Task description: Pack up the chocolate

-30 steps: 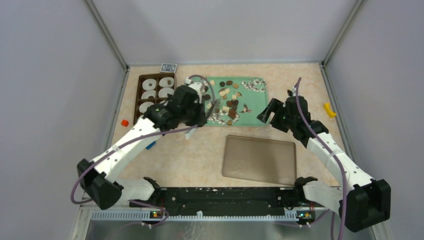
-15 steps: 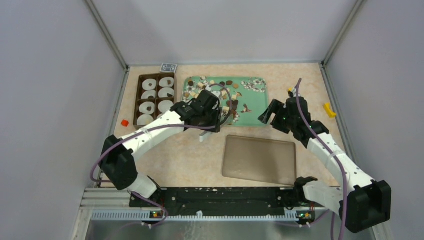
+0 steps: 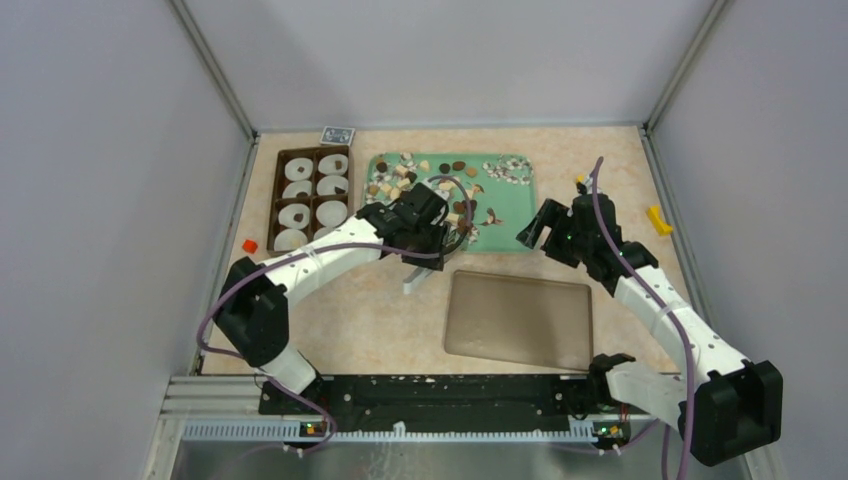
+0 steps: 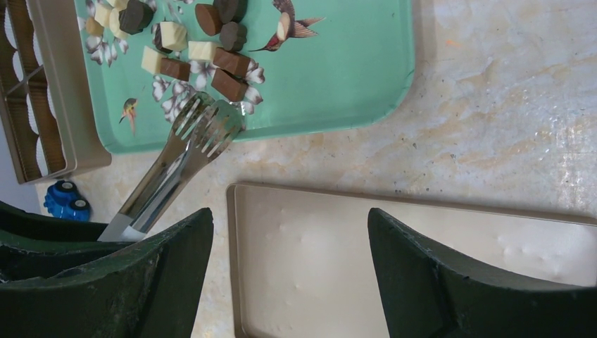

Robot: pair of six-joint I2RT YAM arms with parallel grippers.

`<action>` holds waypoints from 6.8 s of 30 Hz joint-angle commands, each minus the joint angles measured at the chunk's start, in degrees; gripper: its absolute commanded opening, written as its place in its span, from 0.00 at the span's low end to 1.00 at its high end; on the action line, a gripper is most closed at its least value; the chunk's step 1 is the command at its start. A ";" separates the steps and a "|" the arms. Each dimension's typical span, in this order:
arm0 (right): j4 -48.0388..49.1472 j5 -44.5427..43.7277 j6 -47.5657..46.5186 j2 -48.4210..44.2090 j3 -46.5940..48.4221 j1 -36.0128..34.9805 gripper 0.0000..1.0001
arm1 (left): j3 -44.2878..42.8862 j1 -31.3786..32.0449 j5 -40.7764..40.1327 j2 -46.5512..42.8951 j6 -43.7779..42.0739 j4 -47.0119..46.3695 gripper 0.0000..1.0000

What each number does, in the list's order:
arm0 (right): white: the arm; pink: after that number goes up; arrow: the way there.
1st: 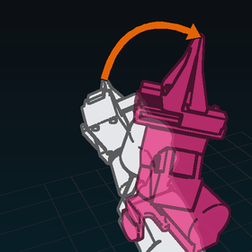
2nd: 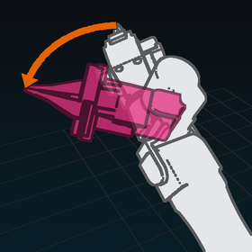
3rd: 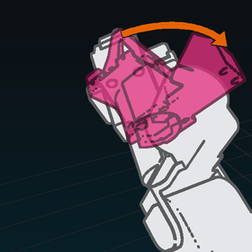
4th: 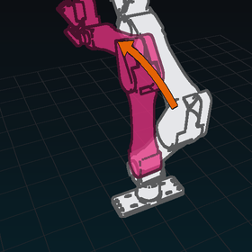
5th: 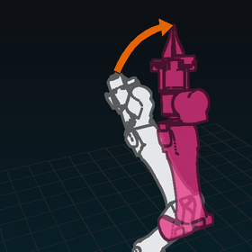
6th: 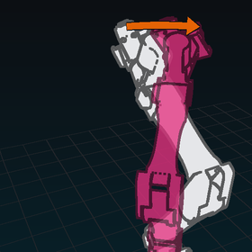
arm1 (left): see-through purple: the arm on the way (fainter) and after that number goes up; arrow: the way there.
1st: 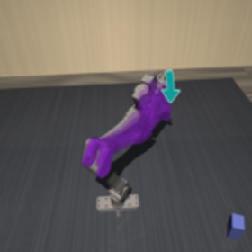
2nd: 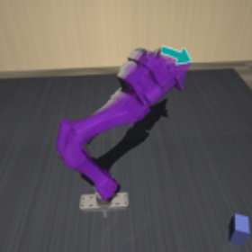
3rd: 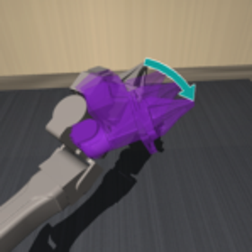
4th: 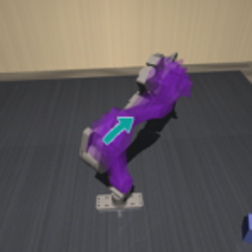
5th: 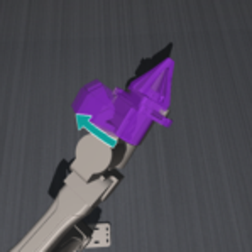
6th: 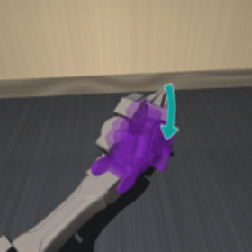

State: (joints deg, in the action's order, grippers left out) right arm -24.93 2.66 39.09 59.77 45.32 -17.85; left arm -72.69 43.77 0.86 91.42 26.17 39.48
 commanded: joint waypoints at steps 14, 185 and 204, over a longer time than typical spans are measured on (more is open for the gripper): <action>2.11 0.85 -0.06 0.26 2.27 0.30 0.79 | -7.43 0.40 -8.50 -1.95 0.07 5.18 0.27; -21.84 -33.69 0.89 -30.35 7.06 10.48 0.77 | -40.47 14.94 6.07 42.50 -43.17 -2.84 0.00; -17.83 -23.66 -1.17 -23.93 7.21 10.46 0.85 | -32.89 11.20 -8.04 19.16 -31.96 -2.45 0.00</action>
State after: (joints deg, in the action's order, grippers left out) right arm -46.46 -26.46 38.85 34.50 50.78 -7.73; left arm -106.06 57.39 -5.61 116.44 -10.04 37.78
